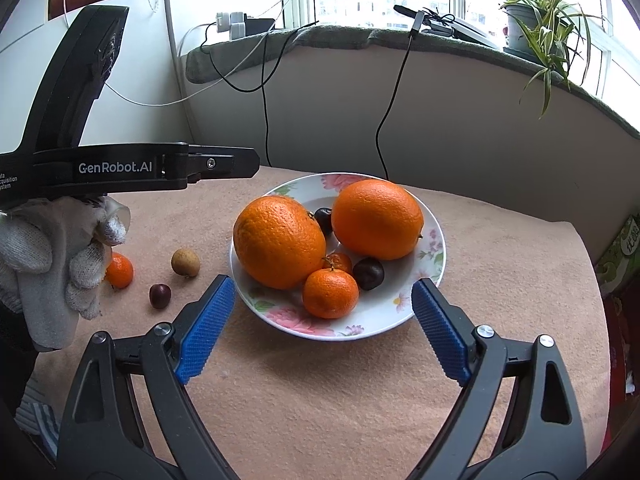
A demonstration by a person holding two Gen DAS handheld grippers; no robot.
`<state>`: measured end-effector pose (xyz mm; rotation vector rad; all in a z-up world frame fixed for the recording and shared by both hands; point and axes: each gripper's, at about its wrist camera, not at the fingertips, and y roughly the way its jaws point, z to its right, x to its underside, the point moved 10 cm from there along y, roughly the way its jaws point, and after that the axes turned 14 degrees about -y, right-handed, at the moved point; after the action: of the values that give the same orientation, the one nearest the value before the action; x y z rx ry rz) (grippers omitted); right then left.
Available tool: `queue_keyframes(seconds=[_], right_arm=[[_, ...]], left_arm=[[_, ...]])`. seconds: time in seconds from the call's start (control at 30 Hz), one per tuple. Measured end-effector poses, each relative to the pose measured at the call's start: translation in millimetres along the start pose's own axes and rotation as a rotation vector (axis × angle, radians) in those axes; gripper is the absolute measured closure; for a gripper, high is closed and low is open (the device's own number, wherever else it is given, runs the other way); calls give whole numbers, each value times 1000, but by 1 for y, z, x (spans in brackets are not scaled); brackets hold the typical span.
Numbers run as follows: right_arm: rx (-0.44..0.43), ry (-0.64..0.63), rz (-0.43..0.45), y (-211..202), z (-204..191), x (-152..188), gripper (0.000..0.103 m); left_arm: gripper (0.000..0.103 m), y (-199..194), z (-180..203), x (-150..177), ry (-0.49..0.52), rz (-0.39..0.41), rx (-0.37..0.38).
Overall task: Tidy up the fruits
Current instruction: 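Withdraw both grippers from the plate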
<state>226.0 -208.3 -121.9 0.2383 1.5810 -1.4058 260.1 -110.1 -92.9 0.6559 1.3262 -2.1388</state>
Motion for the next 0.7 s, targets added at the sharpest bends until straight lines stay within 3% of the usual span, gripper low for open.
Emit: queue_keyframes(seconds=[0.7], right_arm=[[-9, 34, 14, -18, -12, -3, 11]], left_arm=[[26, -44, -4, 15, 18, 64, -10]])
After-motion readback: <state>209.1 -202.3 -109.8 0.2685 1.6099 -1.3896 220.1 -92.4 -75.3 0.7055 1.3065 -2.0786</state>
